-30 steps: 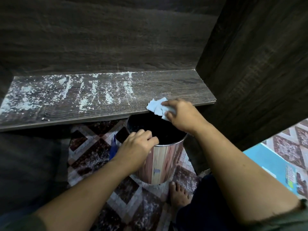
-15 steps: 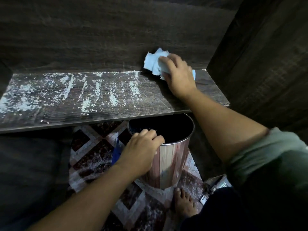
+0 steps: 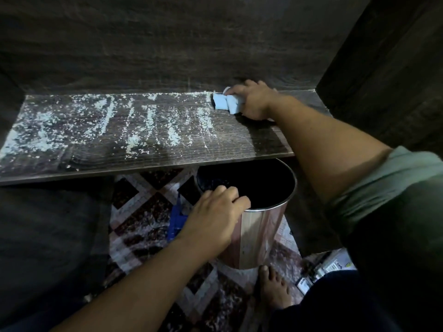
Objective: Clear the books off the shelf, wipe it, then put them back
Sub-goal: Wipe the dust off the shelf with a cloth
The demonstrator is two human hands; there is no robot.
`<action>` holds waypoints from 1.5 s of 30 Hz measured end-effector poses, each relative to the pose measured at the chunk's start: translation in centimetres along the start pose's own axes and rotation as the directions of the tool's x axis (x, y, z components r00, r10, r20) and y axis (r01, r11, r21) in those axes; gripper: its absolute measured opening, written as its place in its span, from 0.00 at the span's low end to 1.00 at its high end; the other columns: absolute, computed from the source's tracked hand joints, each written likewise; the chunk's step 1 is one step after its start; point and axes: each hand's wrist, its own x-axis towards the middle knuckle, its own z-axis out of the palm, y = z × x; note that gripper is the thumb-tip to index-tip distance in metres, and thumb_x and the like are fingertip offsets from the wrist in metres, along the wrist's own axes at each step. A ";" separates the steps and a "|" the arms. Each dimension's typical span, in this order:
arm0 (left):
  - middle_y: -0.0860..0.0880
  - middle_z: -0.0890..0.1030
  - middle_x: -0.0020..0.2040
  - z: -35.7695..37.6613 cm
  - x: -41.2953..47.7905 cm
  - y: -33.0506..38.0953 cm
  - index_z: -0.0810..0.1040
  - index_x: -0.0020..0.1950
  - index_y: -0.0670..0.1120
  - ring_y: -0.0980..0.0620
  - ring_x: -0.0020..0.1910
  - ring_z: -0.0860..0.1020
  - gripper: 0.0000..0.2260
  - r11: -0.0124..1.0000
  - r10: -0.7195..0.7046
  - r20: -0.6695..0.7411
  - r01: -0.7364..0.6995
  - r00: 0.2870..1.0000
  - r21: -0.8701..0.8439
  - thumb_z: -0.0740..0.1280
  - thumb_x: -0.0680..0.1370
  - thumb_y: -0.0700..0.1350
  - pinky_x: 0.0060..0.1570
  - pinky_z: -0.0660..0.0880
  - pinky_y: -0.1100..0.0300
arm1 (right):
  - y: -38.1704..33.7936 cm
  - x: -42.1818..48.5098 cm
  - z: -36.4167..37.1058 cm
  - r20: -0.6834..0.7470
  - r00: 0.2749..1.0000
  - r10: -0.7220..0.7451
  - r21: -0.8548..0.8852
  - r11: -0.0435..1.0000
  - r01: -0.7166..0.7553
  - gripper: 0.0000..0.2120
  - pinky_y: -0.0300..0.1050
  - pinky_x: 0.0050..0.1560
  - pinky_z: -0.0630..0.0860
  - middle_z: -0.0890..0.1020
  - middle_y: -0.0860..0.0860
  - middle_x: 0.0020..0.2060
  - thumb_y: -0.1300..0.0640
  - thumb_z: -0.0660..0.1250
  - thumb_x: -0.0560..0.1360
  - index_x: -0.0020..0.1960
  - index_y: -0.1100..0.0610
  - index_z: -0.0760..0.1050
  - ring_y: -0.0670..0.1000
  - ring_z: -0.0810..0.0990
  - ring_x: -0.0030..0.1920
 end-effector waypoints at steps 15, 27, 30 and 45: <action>0.53 0.75 0.41 -0.2 -0.3 -0.1 0.79 0.49 0.50 0.49 0.41 0.76 0.19 0.993 0.016 0.009 -0.017 1.000 0.120 0.80 0.62 0.42 0.37 0.76 0.54 | 1.8 -10.9 2.2 -0.054 0.995 -0.085 0.329 0.939 0.098 0.25 0.47 0.66 0.64 0.71 0.52 0.58 0.63 0.66 0.73 0.67 0.43 0.74 0.55 0.70 0.62; 0.53 0.74 0.41 0.5 0.0 -0.2 0.78 0.50 0.51 0.49 0.41 0.74 0.19 0.992 0.019 0.017 -0.021 1.000 0.124 0.79 0.63 0.40 0.37 0.76 0.53 | 8.8 -8.5 5.0 -0.180 0.831 0.526 0.272 0.839 -0.472 0.27 0.58 0.72 0.55 0.58 0.56 0.76 0.39 0.53 0.80 0.77 0.42 0.54 0.60 0.58 0.74; 0.53 0.73 0.40 0.6 0.1 -0.2 0.78 0.48 0.51 0.49 0.40 0.75 0.20 0.991 0.025 0.009 -0.026 1.000 0.131 0.80 0.61 0.40 0.35 0.76 0.53 | 5.5 -8.5 5.2 -0.226 0.879 0.420 0.225 0.900 -0.372 0.27 0.56 0.69 0.57 0.59 0.57 0.75 0.41 0.52 0.80 0.77 0.42 0.54 0.61 0.60 0.72; 0.53 0.72 0.40 0.6 -0.1 -0.2 0.76 0.48 0.51 0.49 0.40 0.74 0.19 0.989 0.060 -0.008 -0.058 0.998 0.138 0.79 0.62 0.40 0.35 0.74 0.54 | 11.2 -8.2 3.4 -0.256 0.806 0.533 0.104 0.844 -0.526 0.26 0.56 0.70 0.57 0.54 0.59 0.76 0.42 0.52 0.80 0.75 0.50 0.59 0.63 0.58 0.71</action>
